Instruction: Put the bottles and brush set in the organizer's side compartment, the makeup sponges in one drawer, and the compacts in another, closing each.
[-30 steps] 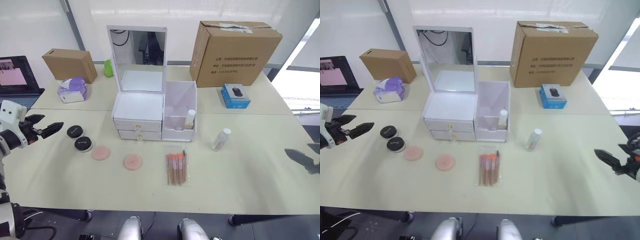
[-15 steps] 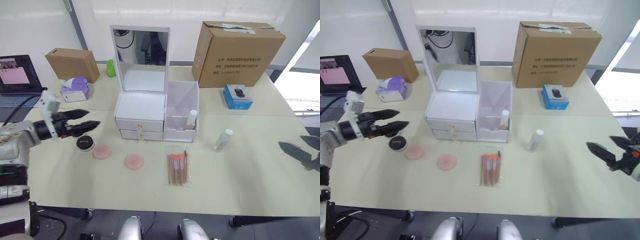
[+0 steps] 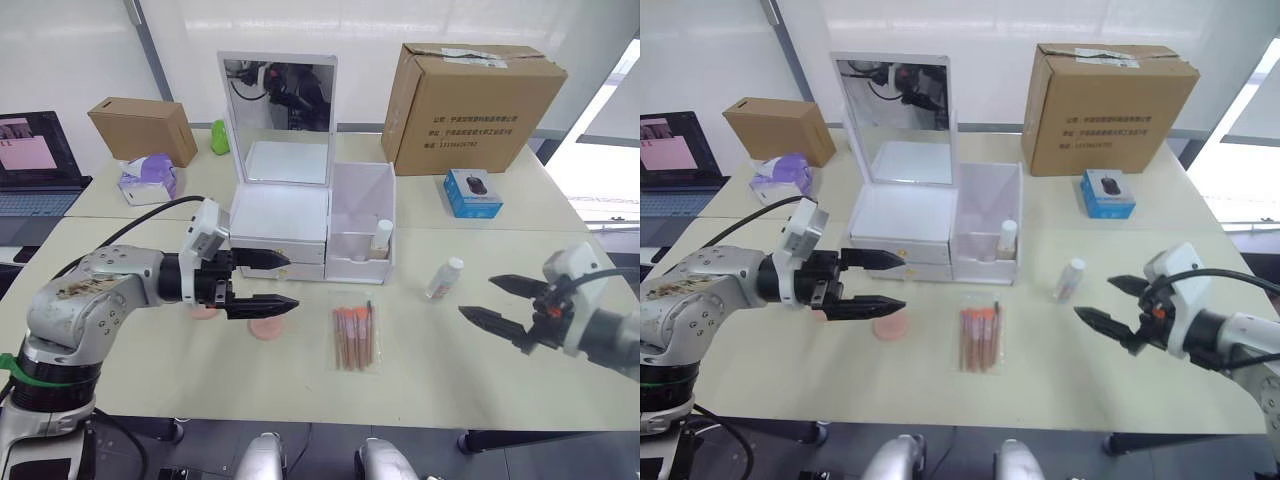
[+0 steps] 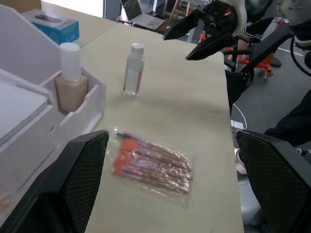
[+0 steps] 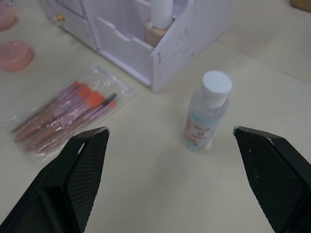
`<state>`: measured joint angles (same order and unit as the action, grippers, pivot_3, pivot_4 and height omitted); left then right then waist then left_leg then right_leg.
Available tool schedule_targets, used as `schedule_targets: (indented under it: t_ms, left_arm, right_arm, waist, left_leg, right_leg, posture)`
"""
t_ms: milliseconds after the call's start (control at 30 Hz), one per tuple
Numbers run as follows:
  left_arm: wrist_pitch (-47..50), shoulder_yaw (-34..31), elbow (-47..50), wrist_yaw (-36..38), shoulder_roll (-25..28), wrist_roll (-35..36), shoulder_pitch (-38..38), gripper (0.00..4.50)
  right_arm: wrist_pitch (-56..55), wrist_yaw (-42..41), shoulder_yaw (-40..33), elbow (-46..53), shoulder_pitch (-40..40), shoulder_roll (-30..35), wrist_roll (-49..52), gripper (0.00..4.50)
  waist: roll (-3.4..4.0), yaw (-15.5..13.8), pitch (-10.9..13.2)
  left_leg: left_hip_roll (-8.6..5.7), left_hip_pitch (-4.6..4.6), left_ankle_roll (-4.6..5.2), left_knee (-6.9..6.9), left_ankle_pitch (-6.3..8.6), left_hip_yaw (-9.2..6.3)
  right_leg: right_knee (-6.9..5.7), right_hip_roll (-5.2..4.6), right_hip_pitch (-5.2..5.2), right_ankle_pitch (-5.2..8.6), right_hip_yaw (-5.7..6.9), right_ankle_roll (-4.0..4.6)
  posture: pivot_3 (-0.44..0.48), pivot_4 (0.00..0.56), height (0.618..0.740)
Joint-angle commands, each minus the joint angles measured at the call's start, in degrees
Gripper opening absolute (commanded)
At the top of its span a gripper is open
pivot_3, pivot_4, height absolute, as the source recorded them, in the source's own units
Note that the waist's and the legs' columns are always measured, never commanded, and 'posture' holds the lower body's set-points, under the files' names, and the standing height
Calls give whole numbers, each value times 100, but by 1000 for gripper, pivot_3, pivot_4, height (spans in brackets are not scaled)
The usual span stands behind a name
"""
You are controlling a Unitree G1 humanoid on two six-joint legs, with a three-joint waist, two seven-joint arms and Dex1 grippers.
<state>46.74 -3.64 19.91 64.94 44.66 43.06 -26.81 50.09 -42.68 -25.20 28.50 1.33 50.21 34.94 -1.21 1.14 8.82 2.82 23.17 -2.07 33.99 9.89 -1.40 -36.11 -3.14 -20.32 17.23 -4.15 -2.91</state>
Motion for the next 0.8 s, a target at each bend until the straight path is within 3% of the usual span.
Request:
schedule_targets:
  t_ms: [33, 167, 300, 800]
  left_arm:
    - [30, -42, 265, -204, -46, 142, -34, 4500]
    - [3, -65, 345, -315, -36, 156, 52, 4500]
    - [-81, -73, 333, -423, 30, 46, 117, 4500]
    - [-529, -107, 193, -505, 39, -186, 439, 4500]
  right_arm:
    - [-372, 350, 217, -510, 424, -170, -324, 4446]
    - [-565, 456, 479, -891, 733, -306, -495, 4446]
    - [-727, 444, 649, -1064, 834, -376, -584, 3189]
    - [-938, 321, 993, -1493, 1246, -686, -626, 3189]
  waist:
    - [0, 0, 0]
    - [1, -11, 0]
    - [1, -21, -1]
    - [2, -22, -1]
  left_leg:
    - [0, 1, 0, 0, 0, 0]
    - [-1, 3, 1, 0, -1, -2]
    - [-1, 2, 2, 1, -1, -2]
    - [0, 1, 2, 1, -2, -3]
  right_leg:
    - [0, 0, -1, 0, -1, 0]
    - [-1, 3, -1, 0, -1, 0]
    - [-1, 2, 1, 0, 0, 0]
    - [-2, 4, 2, -1, -1, 1]
  posture:
    - [0, 150, 740]
    - [0, 150, 740]
    - [0, 150, 740]
    - [0, 150, 740]
